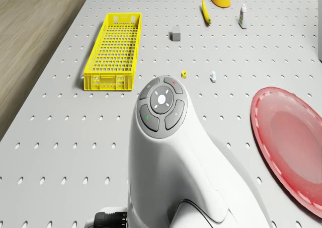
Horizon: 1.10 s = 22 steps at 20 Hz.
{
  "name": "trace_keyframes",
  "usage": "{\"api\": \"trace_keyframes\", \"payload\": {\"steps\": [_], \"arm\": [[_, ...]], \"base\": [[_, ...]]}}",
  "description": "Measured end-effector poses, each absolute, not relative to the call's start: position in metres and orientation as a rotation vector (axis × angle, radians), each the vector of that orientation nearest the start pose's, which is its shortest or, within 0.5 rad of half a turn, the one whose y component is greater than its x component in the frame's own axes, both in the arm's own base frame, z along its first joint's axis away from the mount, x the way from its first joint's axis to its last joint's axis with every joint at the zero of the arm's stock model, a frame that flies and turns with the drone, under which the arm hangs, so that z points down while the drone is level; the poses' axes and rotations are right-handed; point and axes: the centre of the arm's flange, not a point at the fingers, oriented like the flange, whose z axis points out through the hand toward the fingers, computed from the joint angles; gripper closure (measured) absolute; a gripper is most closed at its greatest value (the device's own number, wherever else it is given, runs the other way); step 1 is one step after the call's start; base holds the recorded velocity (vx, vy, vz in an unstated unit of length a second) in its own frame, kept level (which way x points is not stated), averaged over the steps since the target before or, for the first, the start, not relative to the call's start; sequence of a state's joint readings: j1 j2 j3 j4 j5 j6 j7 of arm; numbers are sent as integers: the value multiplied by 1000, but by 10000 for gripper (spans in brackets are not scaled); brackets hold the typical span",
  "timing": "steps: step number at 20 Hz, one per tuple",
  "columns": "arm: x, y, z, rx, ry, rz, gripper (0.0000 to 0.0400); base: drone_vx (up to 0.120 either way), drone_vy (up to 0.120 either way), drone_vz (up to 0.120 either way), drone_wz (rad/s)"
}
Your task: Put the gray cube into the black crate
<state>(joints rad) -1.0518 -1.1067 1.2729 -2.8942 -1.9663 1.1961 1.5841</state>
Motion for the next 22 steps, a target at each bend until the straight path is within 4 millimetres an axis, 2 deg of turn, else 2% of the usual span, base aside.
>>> {"api": "trace_keyframes", "payload": {"steps": [22], "arm": [[307, 0, 491, 1, -2, 785, 0]], "base": [[120, 0, 0, 0]]}}
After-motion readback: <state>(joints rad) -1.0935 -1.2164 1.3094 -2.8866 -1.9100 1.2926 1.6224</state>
